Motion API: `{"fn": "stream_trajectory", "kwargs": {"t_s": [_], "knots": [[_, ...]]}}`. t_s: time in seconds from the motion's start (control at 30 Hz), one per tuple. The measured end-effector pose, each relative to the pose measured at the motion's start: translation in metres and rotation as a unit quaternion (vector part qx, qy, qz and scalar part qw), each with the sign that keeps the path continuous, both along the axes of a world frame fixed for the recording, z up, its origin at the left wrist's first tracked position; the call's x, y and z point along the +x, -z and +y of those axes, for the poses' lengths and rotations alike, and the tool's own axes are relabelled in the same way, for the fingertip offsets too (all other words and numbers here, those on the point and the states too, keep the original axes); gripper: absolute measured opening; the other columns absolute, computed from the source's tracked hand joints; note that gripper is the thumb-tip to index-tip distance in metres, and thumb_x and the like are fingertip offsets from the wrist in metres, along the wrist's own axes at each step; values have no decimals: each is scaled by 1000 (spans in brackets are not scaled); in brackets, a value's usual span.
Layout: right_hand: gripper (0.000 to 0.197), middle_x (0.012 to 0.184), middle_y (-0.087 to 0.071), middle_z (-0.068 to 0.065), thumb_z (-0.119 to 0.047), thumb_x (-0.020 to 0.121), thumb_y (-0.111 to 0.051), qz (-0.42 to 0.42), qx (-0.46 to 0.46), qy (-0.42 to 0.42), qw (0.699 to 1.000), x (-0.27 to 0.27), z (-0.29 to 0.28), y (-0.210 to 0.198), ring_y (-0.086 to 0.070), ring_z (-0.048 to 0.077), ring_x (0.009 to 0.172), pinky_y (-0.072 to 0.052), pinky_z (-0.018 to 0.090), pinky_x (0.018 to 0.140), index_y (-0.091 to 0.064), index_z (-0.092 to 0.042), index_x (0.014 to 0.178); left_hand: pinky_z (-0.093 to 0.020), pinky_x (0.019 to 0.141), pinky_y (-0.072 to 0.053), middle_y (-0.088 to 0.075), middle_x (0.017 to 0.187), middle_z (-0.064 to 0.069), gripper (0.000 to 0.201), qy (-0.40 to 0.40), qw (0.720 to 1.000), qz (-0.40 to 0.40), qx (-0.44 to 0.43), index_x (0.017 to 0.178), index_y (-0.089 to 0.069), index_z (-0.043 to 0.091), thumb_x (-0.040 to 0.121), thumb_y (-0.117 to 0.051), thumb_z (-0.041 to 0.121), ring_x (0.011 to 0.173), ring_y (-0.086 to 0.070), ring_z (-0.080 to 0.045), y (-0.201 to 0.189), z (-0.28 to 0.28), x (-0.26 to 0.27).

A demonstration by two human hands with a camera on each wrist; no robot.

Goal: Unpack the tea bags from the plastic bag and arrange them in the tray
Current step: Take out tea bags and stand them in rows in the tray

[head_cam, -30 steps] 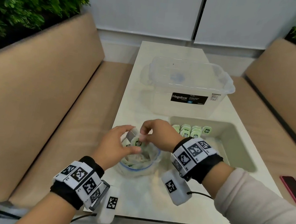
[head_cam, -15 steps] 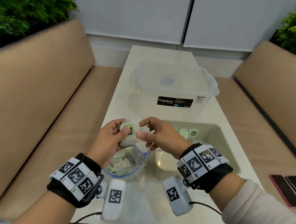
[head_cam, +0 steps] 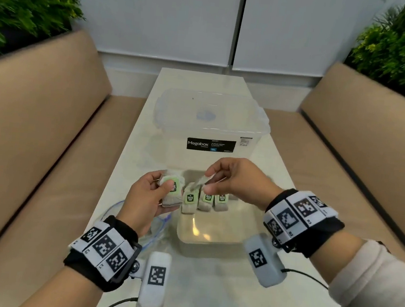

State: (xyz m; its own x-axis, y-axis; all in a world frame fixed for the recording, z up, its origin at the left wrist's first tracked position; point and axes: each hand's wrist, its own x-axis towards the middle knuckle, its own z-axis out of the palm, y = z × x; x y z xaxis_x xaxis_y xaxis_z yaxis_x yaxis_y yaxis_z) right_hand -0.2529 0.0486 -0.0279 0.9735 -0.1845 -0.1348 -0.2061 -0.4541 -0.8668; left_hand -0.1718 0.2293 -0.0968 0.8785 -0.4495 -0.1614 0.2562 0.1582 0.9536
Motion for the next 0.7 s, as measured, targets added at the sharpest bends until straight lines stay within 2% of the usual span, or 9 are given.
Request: {"fn": "stream_trajectory", "kwargs": {"t_s": [0.1, 0.17, 0.23, 0.3, 0.37, 0.43, 0.53, 0.63, 0.7], "knots": [[16, 68, -69, -6, -5, 77, -74, 13, -102, 3, 995, -2, -26, -4, -64, 2, 60, -53, 19, 66, -66, -18, 82, -29, 59, -59, -65, 101, -5, 18, 12, 999, -23, 25, 106, -54, 16, 91, -53, 6, 83, -65, -19, -1, -19, 1], [5, 65, -68, -6, -13, 82, -70, 19, -174, 24, 984, -1, -43, -4, -65, 8, 58, -53, 21, 63, -68, -17, 81, -33, 66, -58, -65, 102, -5, 22, 10, 998, -45, 45, 111, -55, 14, 90, -56, 7, 86, -64, -18, 0, -30, 4], [3, 63, -64, -9, -20, 83, -70, 42, -248, 26, 968, 1, -59, -2, -60, 9, 54, -47, 16, 54, -70, -20, 80, -40, 76, -57, -66, 103, -7, 20, 2, 997, -56, 59, 106, -57, 18, 89, -58, 8, 91, -64, -23, 1, -39, 5], [2, 63, -58, -13, -25, 79, -72, 77, -331, 16, 940, 6, -74, 2, -56, 8, 60, -40, 17, 54, -72, -24, 80, -48, 88, -52, -66, 108, -12, 20, -5, 996, -58, 71, 105, -58, 19, 88, -60, 8, 101, -63, -31, 5, -45, 4], [6, 73, -63, -10, -26, 78, -73, 109, -391, 2, 914, 11, -85, 10, -59, 13, 75, -42, 23, 63, -74, -25, 84, -53, 94, -48, -66, 110, -14, 20, -8, 995, -58, 78, 104, -58, 19, 87, -61, 8, 105, -62, -33, 11, -49, 2], [10, 89, -70, -4, -26, 81, -70, 140, -434, -20, 890, 18, -93, 18, -63, 17, 85, -45, 25, 67, -74, -25, 90, -53, 92, -49, -67, 109, -12, 18, -7, 995, -57, 81, 101, -60, 21, 87, -61, 8, 103, -64, -30, 14, -52, -1], [18, 104, -68, -2, -21, 87, -62, 167, -493, -65, 851, 28, -99, 31, -63, 21, 94, -45, 26, 71, -71, -25, 101, -45, 86, -53, -66, 112, -12, 23, -8, 996, -50, 74, 109, -58, 17, 88, -60, 9, 100, -65, -25, 21, -52, -4], [22, 108, -67, 1, -16, 89, -57, 180, -523, -91, 828, 41, -100, 41, -62, 24, 96, -44, 27, 74, -69, -24, 104, -44, 87, -52, -66, 112, -12, 31, -15, 996, -49, 68, 118, -56, 10, 88, -60, 9, 103, -64, -26, 25, -49, -5], [22, 106, -66, 4, -13, 88, -55, 203, -537, -113, 811, 51, -99, 48, -61, 25, 91, -44, 27, 72, -68, -21, 102, -44, 86, -53, -67, 111, -12, 32, -16, 997, -44, 60, 120, -54, 7, 88, -59, 8, 101, -64, -27, 27, -48, -4]]}}
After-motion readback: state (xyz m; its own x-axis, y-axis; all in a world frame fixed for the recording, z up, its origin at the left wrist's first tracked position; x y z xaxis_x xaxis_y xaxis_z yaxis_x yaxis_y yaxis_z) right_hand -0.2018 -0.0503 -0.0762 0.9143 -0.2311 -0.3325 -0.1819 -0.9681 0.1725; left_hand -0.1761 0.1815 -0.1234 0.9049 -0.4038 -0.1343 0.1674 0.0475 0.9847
